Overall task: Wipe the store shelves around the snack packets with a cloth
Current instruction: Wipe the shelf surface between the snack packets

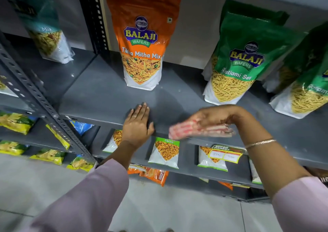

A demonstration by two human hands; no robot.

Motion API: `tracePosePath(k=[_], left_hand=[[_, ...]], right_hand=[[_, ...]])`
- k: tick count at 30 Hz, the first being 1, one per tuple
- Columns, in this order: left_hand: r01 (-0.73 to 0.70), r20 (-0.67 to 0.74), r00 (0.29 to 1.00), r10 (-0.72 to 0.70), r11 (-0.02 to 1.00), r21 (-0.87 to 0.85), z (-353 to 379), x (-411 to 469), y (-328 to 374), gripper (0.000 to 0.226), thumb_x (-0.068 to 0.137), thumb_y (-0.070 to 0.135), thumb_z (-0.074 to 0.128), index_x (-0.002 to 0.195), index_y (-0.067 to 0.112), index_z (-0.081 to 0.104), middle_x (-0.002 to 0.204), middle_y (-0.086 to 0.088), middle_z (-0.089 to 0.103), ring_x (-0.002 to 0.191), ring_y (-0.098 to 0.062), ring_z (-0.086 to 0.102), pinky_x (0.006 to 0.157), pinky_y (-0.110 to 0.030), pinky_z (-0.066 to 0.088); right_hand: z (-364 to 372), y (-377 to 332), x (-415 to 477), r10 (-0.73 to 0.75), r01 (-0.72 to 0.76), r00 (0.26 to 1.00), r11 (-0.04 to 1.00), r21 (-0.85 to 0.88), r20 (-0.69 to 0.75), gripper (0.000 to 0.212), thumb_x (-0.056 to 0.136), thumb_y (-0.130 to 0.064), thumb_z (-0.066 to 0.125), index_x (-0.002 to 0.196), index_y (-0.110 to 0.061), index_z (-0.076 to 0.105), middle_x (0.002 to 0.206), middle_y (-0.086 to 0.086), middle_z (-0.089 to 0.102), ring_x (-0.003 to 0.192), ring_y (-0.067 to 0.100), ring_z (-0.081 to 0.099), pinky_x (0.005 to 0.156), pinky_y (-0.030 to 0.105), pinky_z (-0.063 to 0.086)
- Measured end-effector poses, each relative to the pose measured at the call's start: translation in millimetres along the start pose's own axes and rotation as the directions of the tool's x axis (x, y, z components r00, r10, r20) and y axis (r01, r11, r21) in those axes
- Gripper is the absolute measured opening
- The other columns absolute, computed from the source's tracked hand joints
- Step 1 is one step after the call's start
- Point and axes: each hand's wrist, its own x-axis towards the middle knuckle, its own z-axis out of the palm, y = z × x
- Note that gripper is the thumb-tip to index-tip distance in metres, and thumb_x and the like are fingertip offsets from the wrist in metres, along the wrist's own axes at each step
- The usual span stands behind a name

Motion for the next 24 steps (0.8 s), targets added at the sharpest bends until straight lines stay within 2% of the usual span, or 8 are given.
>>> tracePosePath(k=[3,5,10,12,15,17,20,24], left_hand=[[-0.012,-0.015,1.000,0.012,1.000,-0.004,1.2,-0.2,0.1,0.064,0.083,0.036,0.028,0.125,-0.003,0.055,0.132,-0.019,0.054,0.122,-0.033,0.051,0.108,-0.038,0.024],[-0.017,-0.025,1.000,0.017,1.000,-0.010,0.9,-1.2,1.2,0.065,0.083,0.037,0.026,0.126,-0.003,0.054,0.134,-0.019,0.052,0.124,-0.032,0.049,0.107,-0.042,0.030],[-0.012,-0.024,1.000,0.012,1.000,-0.020,2.4,-0.5,-1.5,0.062,0.081,0.034,0.030,0.122,-0.004,0.057,0.130,-0.019,0.055,0.120,-0.032,0.053,0.105,-0.038,0.023],[-0.030,-0.033,0.999,0.030,1.000,-0.005,3.8,-0.2,-2.4,0.061,0.082,0.034,0.032,0.120,-0.004,0.059,0.128,-0.019,0.058,0.117,-0.033,0.055,0.104,-0.037,0.023],[-0.022,-0.016,1.000,0.022,1.000,-0.008,4.6,0.3,-2.2,0.066,0.084,0.038,0.024,0.129,-0.001,0.051,0.137,-0.017,0.049,0.127,-0.031,0.045,0.110,-0.037,0.020],[-0.020,-0.035,0.999,0.020,1.000,-0.003,4.6,0.1,-1.0,0.069,0.083,0.039,0.020,0.132,0.000,0.048,0.140,-0.016,0.046,0.130,-0.030,0.041,0.111,-0.037,0.018],[-0.016,-0.018,1.000,0.017,1.000,0.021,3.8,0.2,-0.6,0.073,0.082,0.041,0.014,0.137,0.002,0.043,0.145,-0.013,0.040,0.134,-0.027,0.035,0.112,-0.037,0.016],[-0.010,-0.012,1.000,0.010,1.000,0.006,4.0,-0.2,-0.5,0.070,0.083,0.039,0.018,0.134,0.000,0.046,0.142,-0.015,0.044,0.132,-0.028,0.039,0.111,-0.039,0.020]], right_hand=[[-6.9,4.1,20.6,0.025,-0.001,0.806,0.999,0.040,-0.591,0.040,0.092,-0.016,0.054,0.132,-0.008,0.056,0.123,0.001,0.063,0.108,0.015,0.059,0.089,0.020,0.046],[7.4,7.9,49.1,0.090,-0.090,0.641,0.995,0.042,-0.762,0.039,0.097,-0.015,0.045,0.133,-0.024,0.056,0.137,-0.001,0.058,0.124,0.019,0.055,0.105,0.028,0.044],[27.3,3.9,46.7,0.069,-0.157,0.905,0.971,-0.179,-0.421,0.047,0.094,-0.003,0.052,0.138,-0.018,0.049,0.147,0.004,0.045,0.128,0.015,0.044,0.107,0.028,0.033],[21.3,-4.2,22.0,0.076,-0.089,0.994,0.982,-0.168,-0.082,0.045,0.088,-0.005,0.059,0.133,-0.003,0.053,0.127,0.012,0.064,0.104,0.009,0.054,0.090,0.023,0.041],[4.6,-14.4,-7.4,0.134,-0.127,0.976,0.991,-0.050,0.172,0.040,0.084,-0.006,0.057,0.123,0.001,0.055,0.079,-0.015,0.076,0.070,-0.007,0.064,0.069,0.008,0.048],[-5.2,-17.2,-8.3,0.103,-0.102,0.987,0.995,0.014,-0.125,0.027,0.091,-0.006,0.055,0.117,-0.001,0.060,0.092,-0.008,0.076,0.075,0.000,0.065,0.070,0.013,0.049],[7.4,-13.6,29.7,0.162,-0.073,0.692,0.985,0.156,-0.703,0.040,0.099,-0.008,0.040,0.138,-0.014,0.049,0.129,0.005,0.059,0.105,0.016,0.060,0.085,0.014,0.048],[57.1,-4.8,90.4,0.055,-0.381,0.651,0.887,-0.263,-0.757,0.053,0.104,-0.020,0.028,0.153,-0.018,0.010,0.162,0.003,0.009,0.150,0.020,0.008,0.122,0.032,0.012]])
